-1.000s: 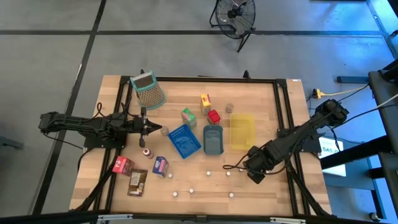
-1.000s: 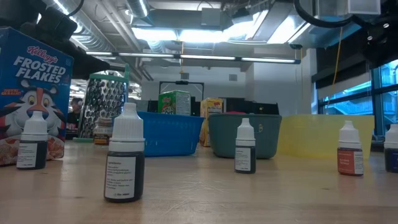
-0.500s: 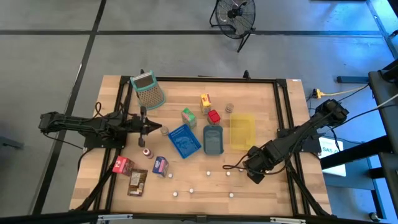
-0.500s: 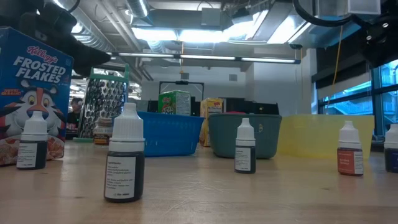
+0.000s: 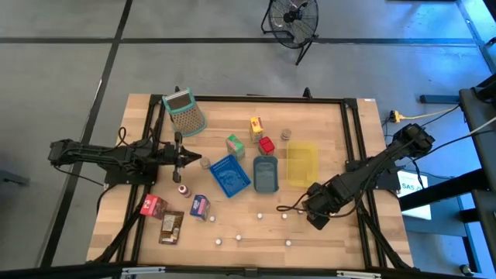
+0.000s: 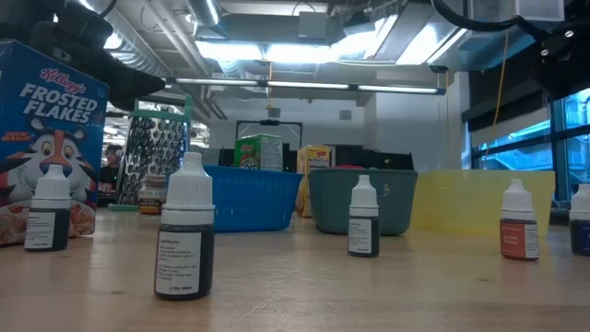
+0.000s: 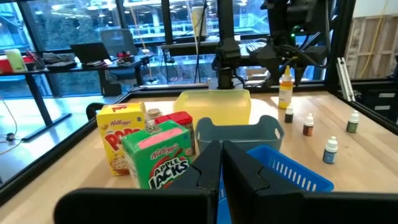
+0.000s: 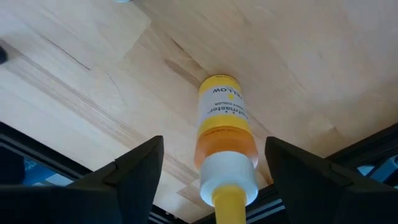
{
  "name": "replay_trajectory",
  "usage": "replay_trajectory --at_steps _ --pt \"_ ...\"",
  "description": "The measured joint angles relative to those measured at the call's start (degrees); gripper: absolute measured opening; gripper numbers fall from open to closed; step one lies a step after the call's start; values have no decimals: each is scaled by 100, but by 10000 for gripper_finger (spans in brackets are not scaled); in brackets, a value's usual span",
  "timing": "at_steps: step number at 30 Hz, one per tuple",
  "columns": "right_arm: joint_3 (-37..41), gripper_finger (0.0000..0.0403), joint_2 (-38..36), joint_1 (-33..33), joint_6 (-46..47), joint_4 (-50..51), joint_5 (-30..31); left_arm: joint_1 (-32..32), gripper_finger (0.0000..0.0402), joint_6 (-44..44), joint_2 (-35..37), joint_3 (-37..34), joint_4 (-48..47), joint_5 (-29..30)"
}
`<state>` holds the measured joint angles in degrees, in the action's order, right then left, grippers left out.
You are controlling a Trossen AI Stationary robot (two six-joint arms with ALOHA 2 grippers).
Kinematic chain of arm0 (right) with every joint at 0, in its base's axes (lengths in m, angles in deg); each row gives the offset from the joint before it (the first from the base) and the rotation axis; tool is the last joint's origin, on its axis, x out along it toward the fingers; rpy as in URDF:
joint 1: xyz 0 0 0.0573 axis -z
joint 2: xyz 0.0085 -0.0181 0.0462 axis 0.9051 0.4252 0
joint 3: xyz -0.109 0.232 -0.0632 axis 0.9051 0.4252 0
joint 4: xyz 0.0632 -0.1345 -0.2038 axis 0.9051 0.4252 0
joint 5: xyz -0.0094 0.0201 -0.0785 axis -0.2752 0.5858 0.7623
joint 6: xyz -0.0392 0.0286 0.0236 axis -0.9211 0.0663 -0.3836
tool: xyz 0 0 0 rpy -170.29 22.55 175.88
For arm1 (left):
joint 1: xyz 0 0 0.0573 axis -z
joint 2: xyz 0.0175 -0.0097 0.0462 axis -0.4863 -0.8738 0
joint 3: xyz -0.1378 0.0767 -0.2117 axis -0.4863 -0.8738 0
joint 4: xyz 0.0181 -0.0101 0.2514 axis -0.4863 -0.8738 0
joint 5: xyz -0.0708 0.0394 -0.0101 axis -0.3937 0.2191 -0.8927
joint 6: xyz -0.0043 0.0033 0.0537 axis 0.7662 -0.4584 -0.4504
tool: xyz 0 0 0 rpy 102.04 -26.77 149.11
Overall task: Pick & Place Kitchen Items
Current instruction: Put the yellow food coloring bottle into the green bin
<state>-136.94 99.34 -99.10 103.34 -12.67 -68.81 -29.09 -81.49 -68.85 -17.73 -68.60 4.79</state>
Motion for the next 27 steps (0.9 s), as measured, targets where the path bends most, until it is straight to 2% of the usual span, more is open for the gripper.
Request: replay_trajectory --at_steps 20,27 --pt "0 266 0 -190 198 40 -8 -1 11 151 0 1 -2 0" --pt "142 237 0 -190 307 -24 -58 0 13 348 0 1 -2 -110"
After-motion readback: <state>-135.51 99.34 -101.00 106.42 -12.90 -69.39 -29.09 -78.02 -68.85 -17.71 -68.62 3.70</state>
